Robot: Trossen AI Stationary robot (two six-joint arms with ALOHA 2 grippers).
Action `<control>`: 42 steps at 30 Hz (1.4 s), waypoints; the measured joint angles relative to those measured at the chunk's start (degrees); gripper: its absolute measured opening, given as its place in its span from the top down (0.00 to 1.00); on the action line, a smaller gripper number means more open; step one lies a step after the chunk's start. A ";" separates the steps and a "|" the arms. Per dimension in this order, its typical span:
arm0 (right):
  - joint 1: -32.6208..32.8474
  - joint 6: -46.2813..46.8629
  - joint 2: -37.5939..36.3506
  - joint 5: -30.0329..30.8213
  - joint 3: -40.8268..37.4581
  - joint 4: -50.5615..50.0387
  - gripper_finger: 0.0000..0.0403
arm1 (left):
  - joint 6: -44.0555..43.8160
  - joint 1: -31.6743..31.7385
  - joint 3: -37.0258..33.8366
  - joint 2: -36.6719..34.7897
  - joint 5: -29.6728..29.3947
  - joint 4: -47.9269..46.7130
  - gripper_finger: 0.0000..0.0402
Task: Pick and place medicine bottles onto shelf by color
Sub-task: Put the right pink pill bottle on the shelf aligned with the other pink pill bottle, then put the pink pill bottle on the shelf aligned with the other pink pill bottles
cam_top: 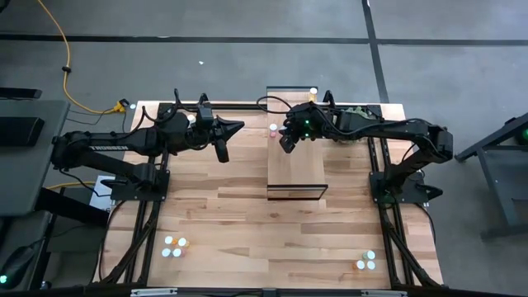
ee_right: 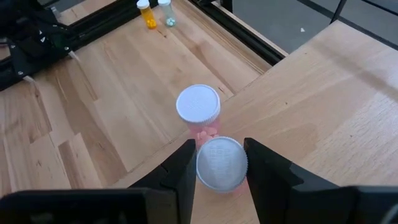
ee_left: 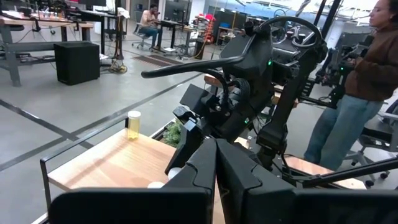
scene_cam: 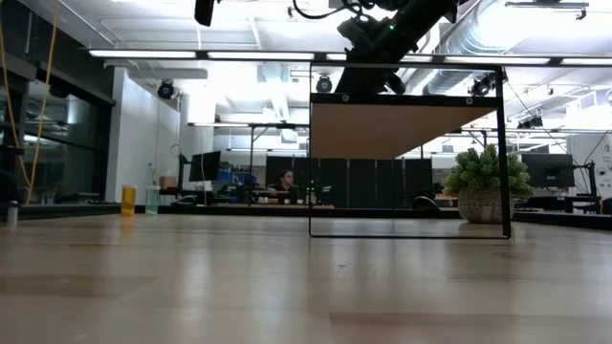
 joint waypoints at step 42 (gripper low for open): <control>7.14 3.99 -35.34 -8.83 -18.55 7.95 0.47 | 0.02 -11.55 -10.01 -1.08 -0.76 17.65 1.00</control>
